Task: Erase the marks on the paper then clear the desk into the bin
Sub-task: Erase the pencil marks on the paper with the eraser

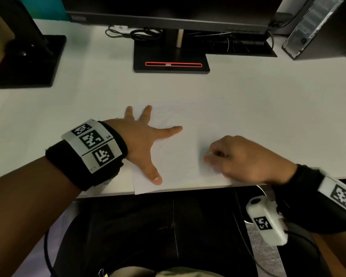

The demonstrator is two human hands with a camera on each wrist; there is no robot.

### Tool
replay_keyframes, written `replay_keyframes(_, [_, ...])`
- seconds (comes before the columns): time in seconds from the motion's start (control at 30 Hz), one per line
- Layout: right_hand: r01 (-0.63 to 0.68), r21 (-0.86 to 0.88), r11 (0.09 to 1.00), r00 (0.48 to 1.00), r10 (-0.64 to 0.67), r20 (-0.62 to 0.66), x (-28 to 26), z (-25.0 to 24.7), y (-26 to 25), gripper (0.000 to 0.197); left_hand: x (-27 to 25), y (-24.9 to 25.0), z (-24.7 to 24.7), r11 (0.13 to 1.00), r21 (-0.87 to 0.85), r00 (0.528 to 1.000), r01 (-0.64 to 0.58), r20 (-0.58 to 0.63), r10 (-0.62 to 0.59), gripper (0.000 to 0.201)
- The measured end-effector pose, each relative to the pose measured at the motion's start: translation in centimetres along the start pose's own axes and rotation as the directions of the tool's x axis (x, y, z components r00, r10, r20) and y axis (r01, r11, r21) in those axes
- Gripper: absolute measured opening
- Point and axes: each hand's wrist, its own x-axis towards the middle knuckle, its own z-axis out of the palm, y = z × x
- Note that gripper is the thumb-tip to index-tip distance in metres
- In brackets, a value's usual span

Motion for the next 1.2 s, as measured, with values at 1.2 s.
replay_keyframes(1.2, [0.118,-0.102,0.988,0.99,-0.109,0.089,1.3,0.6,-1.8,0.04,0.0,0.1,-0.1,1.0,0.011,1.0,-0.007,0.01,0.007,0.136])
